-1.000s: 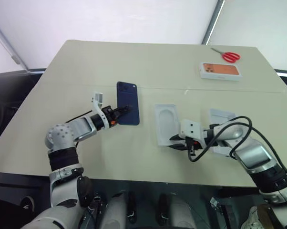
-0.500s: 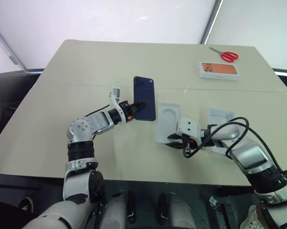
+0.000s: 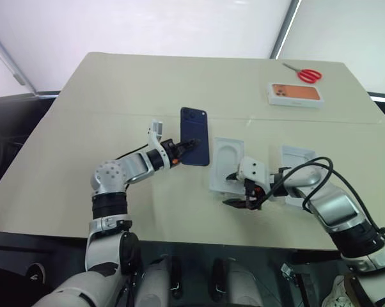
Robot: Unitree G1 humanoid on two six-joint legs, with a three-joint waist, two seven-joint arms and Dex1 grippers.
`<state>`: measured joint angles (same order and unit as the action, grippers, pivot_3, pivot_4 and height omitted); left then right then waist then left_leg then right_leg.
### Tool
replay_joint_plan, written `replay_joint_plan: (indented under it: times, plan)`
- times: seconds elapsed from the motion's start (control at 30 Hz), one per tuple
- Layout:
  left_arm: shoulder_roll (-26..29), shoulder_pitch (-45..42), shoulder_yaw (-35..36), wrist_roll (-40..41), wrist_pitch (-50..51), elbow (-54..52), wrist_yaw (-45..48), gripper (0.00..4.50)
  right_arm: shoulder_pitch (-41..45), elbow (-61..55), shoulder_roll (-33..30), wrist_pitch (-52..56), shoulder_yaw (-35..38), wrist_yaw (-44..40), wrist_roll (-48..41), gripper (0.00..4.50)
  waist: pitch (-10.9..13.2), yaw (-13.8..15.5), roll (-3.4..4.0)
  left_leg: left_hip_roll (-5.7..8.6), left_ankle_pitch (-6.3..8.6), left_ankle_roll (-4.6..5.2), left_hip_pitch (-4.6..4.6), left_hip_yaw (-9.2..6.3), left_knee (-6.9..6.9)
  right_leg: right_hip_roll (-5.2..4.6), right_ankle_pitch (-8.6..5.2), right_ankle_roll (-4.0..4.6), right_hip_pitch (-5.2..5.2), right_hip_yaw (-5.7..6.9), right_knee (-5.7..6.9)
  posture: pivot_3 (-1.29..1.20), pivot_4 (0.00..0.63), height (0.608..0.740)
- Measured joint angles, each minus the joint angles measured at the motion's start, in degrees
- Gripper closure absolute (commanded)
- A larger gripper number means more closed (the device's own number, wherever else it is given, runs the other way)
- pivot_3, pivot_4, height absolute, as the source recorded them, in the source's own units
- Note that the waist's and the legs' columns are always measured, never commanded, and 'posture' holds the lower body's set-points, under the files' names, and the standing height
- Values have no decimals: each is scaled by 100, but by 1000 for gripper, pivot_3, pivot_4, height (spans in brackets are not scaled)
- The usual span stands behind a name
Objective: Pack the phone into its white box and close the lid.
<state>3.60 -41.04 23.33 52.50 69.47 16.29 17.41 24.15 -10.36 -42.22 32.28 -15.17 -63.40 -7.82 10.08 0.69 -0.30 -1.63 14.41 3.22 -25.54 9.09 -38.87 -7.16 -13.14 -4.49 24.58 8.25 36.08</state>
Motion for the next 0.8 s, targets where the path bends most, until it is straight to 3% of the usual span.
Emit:
replay_joint_plan:
  times: [0.3,0.5,0.8]
  plan:
    - [-269,-28,-17,52,100,205,-133,4500,202,138,-352,194,1275,-237,-1045,353,9,10,-2,2,3,5,-3,-1,-3,-1,0,-1,-2,3,-2,0,150,738]
    - [-576,-108,-300,-141,86,574,-133,4500,-18,899,-630,-309,1477,-84,-853,353,12,3,-2,2,3,6,-5,1,-4,-1,0,-1,0,3,-2,0,150,738]
    - [-826,-350,-670,-278,105,863,-96,4500,-107,918,-601,-649,1472,200,-749,353,19,-6,3,-2,1,6,-4,1,-4,4,0,-1,1,4,0,0,150,738]
